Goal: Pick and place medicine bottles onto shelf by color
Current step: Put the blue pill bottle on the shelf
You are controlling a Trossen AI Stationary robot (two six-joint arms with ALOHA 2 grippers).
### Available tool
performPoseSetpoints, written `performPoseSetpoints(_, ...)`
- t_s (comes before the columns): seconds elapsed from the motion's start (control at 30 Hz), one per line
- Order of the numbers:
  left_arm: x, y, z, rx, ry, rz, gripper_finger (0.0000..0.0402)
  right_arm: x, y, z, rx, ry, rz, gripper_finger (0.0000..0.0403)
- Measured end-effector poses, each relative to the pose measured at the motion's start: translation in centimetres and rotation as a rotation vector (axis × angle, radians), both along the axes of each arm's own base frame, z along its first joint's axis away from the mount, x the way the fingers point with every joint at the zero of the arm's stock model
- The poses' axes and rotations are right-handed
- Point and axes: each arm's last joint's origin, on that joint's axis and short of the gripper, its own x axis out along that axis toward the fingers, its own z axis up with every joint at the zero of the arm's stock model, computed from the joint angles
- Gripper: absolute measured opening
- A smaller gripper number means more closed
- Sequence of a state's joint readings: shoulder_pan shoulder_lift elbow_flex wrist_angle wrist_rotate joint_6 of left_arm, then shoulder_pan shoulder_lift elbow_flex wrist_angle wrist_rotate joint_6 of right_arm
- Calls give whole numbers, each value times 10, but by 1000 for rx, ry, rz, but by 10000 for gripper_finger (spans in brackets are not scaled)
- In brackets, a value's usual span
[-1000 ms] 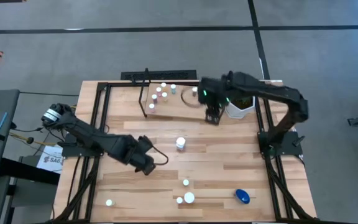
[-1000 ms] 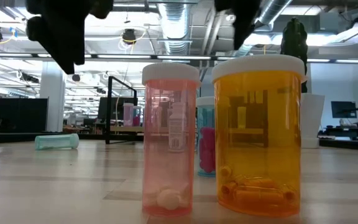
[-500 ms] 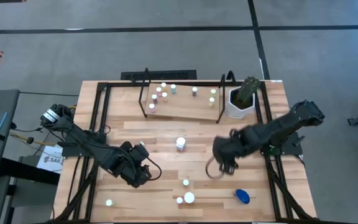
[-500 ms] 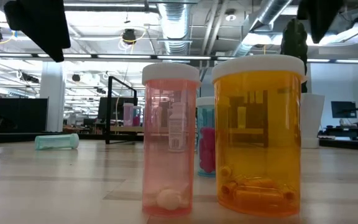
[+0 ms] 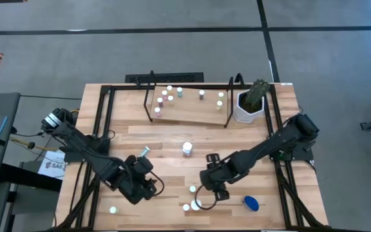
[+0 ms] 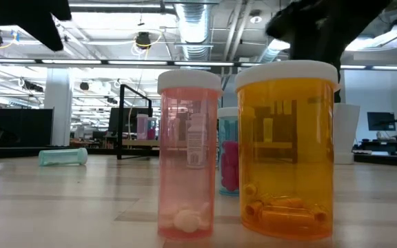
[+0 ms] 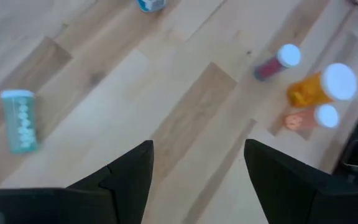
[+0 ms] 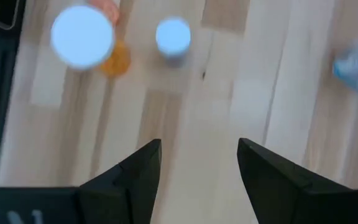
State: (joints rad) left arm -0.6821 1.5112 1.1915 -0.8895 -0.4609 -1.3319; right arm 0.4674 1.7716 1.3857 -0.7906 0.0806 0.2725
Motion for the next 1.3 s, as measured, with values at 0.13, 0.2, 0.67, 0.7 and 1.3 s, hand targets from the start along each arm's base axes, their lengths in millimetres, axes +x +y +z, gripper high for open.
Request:
performPoseSetpoints(0.13,-4,-6,1,-13,-29,19,238,15,5,-13,-8,-66,74,233)
performPoseSetpoints(0.2,-5,-8,1,-19,-42,30,238,21,8,-16,-10,-99,104,233)
performPoseSetpoints(0.67,-8,-14,1,-33,-69,47,238,44,12,-23,38,-255,116,218)
performPoseSetpoints(0.7,-8,-14,1,-33,-69,47,238,47,13,-27,42,-265,116,216)
performPoseSetpoints(1.3,-7,-19,-7,-12,-42,27,238,56,11,-47,62,-227,98,195)
